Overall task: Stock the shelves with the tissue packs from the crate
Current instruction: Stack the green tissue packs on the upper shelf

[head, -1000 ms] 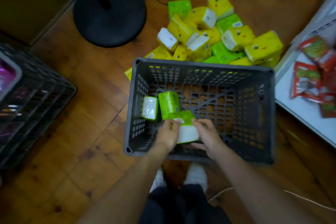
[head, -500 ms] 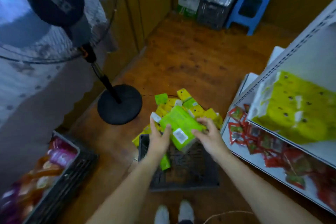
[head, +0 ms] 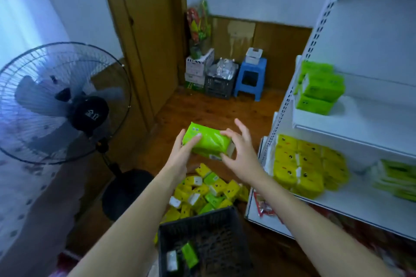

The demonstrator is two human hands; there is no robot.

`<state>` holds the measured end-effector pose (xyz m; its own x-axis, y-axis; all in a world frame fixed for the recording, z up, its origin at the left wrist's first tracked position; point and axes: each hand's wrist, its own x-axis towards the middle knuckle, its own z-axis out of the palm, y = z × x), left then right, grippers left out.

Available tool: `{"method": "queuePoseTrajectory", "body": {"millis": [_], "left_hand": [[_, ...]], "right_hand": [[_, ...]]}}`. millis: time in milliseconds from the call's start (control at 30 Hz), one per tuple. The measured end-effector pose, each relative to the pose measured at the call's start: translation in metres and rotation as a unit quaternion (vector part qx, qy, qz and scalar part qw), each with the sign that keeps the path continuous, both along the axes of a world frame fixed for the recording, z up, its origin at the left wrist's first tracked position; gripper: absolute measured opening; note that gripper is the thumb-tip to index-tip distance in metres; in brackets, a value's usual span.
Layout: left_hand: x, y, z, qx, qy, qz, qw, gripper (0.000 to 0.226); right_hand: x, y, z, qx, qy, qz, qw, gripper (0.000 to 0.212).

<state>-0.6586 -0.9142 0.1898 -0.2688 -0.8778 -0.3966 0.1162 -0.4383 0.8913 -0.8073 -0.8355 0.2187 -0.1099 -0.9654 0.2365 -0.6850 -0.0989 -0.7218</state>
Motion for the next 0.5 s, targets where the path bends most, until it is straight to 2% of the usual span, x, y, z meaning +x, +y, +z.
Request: {"method": "queuePoseTrajectory", "body": {"millis": [100,167,200,267,333,400,500], "left_hand": [[-0.026,0.006,0.014,-0.027,0.022,-0.012,0.999,0.04],[-0.042,0.01,0.025,-0.039,0.037,-0.017,0.998,0.014],[-0.051,0.013,0.031,-0.049,0.047,-0.023,0.997,0.009],[-0.07,0.017,0.041,-0.09,0.065,-0.032,0.993,0.01],[-0.089,0.02,0.047,-0.131,0.07,-0.039,0.988,0.022],[-0.11,0.022,0.052,-0.168,0.059,-0.054,0.982,0.031],[-0.148,0.024,0.058,-0.216,0.039,-0.088,0.972,0.034]], "right_hand": [[-0.017,0.009,0.013,-0.034,0.009,-0.03,0.999,0.051],[-0.03,0.013,0.019,-0.056,0.014,-0.061,0.997,0.065],[-0.036,0.016,0.022,-0.065,0.01,-0.079,0.995,0.072],[-0.05,0.022,0.028,-0.062,-0.008,-0.119,0.991,0.074],[-0.068,0.027,0.031,-0.051,-0.054,-0.149,0.986,0.069],[-0.09,0.031,0.034,-0.056,-0.111,-0.16,0.979,0.069],[-0.129,0.035,0.038,-0.06,-0.207,-0.15,0.965,0.069]]}}
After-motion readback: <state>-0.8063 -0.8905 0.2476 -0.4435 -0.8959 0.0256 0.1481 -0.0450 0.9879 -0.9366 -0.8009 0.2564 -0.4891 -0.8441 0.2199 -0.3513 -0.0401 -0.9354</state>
